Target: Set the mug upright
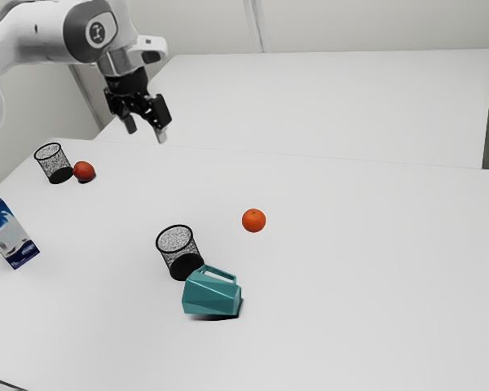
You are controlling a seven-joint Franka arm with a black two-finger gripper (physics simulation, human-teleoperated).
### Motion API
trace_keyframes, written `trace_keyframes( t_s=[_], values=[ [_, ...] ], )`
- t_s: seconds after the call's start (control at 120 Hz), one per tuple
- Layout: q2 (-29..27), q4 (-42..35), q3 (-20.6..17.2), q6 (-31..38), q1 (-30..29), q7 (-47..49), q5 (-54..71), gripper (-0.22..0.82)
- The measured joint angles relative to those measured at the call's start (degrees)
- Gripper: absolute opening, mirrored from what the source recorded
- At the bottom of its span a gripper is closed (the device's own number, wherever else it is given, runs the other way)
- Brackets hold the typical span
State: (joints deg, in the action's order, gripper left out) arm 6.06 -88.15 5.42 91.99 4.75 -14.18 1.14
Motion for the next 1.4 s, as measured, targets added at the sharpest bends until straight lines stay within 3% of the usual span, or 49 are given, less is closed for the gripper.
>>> trace_keyframes(
  t_s=[0.142, 0.275, 0.458, 0.717, 0.933, 1.058, 1.183, 1.4],
  values=[
    [-0.79, -2.15, 0.45, 1.29, -0.28, -0.11, -1.4, 0.6],
    [-4.39, -11.05, 2.94, 3.3, 0.2, -0.04, -8.86, 0.6],
    [-9.33, -23.69, 10.83, 4.58, 3.71, 0.04, -23.91, 0.6],
    [-16.62, -40.34, 16.9, 6.65, 0.01, -4.29, -34.54, 0.6],
    [-15.92, -48.97, 16.78, 10.76, 0.21, -9.41, -40.43, 0.6],
    [-15.94, -52.14, 14.36, 13.74, 0.26, -11.81, -44.96, 0.59],
    [-15.83, -54.99, 11.94, 17.3, 0.81, -13.83, -50.48, 0.59],
    [-12.25, -56.86, 11.63, 21.23, 0.77, -17.55, -56.38, 0.58]
  ],
)
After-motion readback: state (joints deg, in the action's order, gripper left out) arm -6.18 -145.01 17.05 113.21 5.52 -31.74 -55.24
